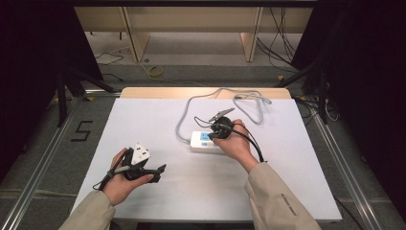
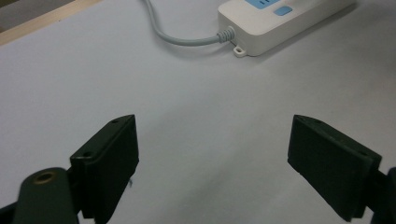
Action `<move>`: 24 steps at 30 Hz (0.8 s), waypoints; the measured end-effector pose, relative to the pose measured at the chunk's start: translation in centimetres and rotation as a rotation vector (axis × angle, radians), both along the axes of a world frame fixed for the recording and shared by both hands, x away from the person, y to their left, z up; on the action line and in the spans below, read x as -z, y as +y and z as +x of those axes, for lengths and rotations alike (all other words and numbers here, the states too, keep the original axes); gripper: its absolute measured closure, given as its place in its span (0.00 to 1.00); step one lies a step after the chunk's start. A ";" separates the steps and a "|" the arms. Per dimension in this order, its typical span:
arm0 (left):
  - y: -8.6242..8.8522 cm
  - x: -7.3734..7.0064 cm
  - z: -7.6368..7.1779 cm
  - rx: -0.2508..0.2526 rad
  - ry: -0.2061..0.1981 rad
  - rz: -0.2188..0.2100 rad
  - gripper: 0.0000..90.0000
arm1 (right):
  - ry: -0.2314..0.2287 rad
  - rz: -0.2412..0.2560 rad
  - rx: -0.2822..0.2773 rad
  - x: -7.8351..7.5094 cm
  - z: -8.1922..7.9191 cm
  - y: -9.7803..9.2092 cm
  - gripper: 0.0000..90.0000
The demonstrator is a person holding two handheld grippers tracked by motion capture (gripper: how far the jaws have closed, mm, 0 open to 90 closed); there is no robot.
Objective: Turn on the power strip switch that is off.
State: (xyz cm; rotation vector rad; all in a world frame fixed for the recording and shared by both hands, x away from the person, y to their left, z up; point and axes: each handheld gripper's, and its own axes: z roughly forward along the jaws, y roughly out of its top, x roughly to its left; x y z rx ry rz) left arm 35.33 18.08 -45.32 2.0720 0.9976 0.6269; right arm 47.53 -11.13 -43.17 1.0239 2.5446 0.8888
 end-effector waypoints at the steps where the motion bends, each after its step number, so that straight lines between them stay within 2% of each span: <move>1: 0.0 0.0 0.0 0.000 -0.001 0.001 0.18 | -0.002 0.001 0.004 0.0 0.0 -0.1 1.00; 12: 0.1 0.0 0.0 -0.002 -0.001 0.000 0.18 | -0.004 0.012 0.011 -0.2 -0.2 -0.9 0.97; 24: 0.1 0.0 0.0 -0.006 -0.001 -0.008 0.18 | -0.018 0.035 0.038 -0.6 -0.8 -3.1 0.86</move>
